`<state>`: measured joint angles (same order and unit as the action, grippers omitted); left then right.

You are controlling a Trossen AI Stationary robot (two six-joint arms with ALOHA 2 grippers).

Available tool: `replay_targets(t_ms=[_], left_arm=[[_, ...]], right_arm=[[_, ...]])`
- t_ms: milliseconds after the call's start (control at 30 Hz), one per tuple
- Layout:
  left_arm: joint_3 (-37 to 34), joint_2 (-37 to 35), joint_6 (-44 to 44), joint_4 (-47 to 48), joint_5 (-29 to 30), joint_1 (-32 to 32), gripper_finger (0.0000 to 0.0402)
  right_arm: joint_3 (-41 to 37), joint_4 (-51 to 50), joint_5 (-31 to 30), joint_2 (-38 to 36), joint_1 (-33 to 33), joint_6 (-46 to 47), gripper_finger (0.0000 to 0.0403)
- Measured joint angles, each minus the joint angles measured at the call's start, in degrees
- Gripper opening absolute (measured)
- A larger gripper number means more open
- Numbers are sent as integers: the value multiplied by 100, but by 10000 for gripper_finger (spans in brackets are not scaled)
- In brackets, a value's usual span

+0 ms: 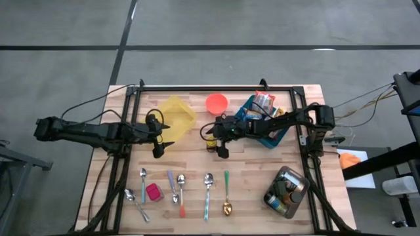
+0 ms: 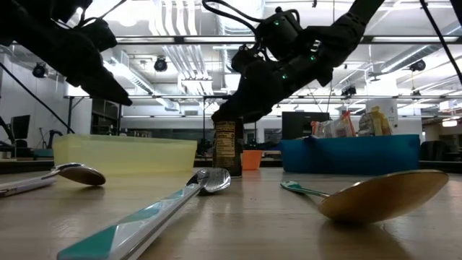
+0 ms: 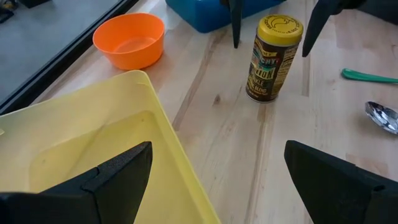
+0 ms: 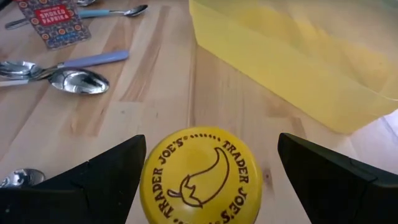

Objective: Pick & Place Food Item
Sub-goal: Put the yellow seasoning bottle into the black bin

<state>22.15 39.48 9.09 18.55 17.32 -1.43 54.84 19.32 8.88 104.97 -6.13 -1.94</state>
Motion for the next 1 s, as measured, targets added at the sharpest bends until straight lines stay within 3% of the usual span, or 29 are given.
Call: replay_targets(t_ms=[167,333,467,667,833,1000], left_arm=[[0,2,-12,79,0,0,369],[0,2,-12,122,-2,0,369],[0,2,-12,119,-1,0,369],[0,2,-10,118,0,0,369],[0,2,-10,120,-2,0,369],[0,2,-10,126,-1,1,369]], right_arm=[[11,-324,0,-156,0,-7,363],[586,-1761,-128,-198,0,23,357],[1328,-2951,-183,-94,0,5,323],[2057,-3915,-297,192,0,70,262],[2186,-4029,-308,288,-7,85,232],[2165,-4024,-306,288,-5,84,238]])
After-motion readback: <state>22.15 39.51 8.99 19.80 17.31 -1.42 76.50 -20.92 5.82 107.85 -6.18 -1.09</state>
